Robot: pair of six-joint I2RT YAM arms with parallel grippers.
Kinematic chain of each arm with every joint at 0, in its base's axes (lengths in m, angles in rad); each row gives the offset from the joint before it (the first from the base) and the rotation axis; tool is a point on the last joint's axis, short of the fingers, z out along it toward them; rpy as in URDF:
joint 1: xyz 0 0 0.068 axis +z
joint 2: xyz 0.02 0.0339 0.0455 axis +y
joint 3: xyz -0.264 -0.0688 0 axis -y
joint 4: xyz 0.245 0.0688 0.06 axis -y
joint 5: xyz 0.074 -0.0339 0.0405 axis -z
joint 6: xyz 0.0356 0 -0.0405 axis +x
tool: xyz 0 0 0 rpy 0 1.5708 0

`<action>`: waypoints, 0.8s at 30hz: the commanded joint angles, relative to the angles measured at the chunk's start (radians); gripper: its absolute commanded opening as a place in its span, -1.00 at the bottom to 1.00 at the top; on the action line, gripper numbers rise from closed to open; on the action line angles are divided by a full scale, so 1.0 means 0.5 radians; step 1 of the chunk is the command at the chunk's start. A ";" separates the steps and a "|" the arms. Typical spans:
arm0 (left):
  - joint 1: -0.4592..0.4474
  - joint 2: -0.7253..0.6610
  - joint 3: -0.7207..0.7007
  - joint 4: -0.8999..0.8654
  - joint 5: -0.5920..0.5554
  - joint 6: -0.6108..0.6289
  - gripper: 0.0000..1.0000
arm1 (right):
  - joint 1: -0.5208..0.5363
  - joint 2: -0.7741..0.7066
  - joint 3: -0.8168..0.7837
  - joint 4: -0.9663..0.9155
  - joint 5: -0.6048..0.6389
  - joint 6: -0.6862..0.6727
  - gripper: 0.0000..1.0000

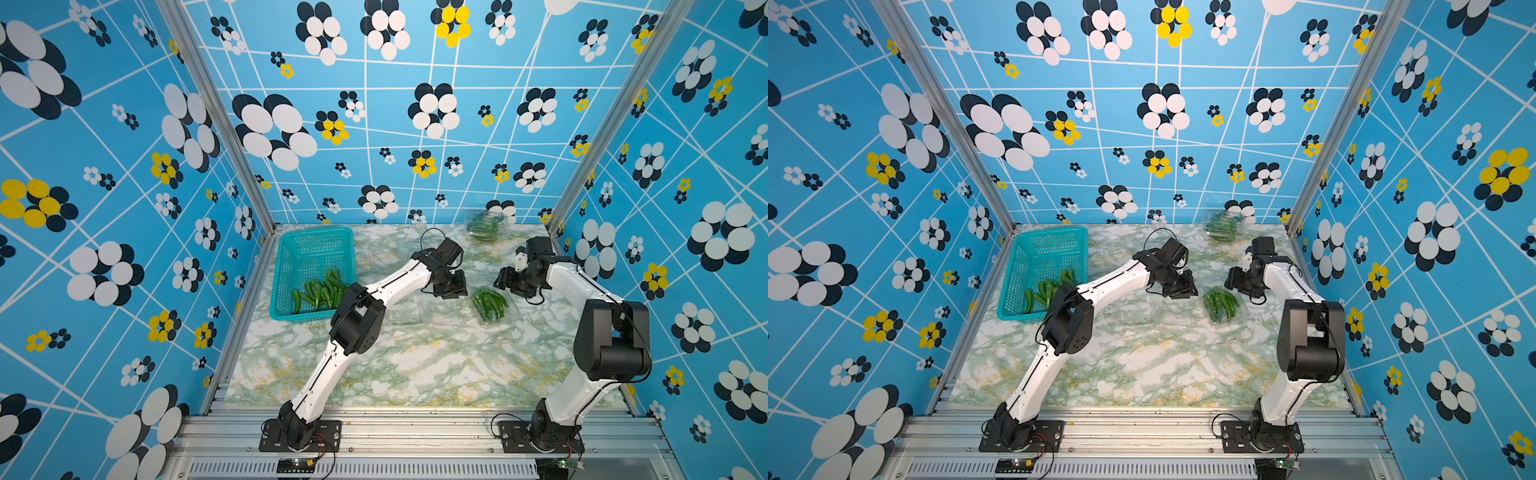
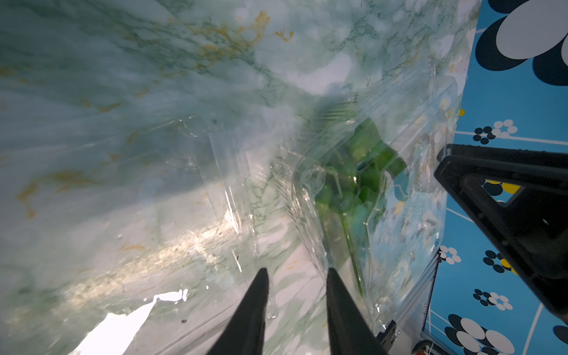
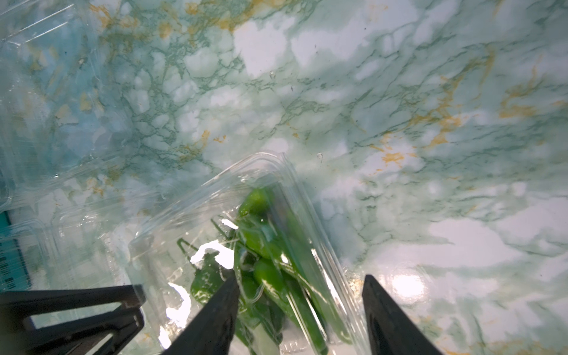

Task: Take small green peppers out of containers
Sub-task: Open the packing box at the center of the board.

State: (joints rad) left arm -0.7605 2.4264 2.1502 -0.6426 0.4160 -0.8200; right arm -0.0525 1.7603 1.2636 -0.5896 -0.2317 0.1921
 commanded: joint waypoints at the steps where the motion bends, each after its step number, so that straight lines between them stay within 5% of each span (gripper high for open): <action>1: -0.016 0.077 0.053 -0.006 0.014 0.002 -0.32 | 0.014 0.035 0.032 0.013 -0.061 0.018 0.31; 24: -0.016 0.090 0.045 0.055 0.071 -0.038 -0.32 | 0.067 0.086 0.022 0.030 -0.117 0.015 0.30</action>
State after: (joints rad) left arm -0.7612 2.4496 2.1506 -0.6388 0.4236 -0.8284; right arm -0.0380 1.7855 1.2636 -0.5728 -0.2642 0.1951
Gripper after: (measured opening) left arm 0.339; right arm 0.649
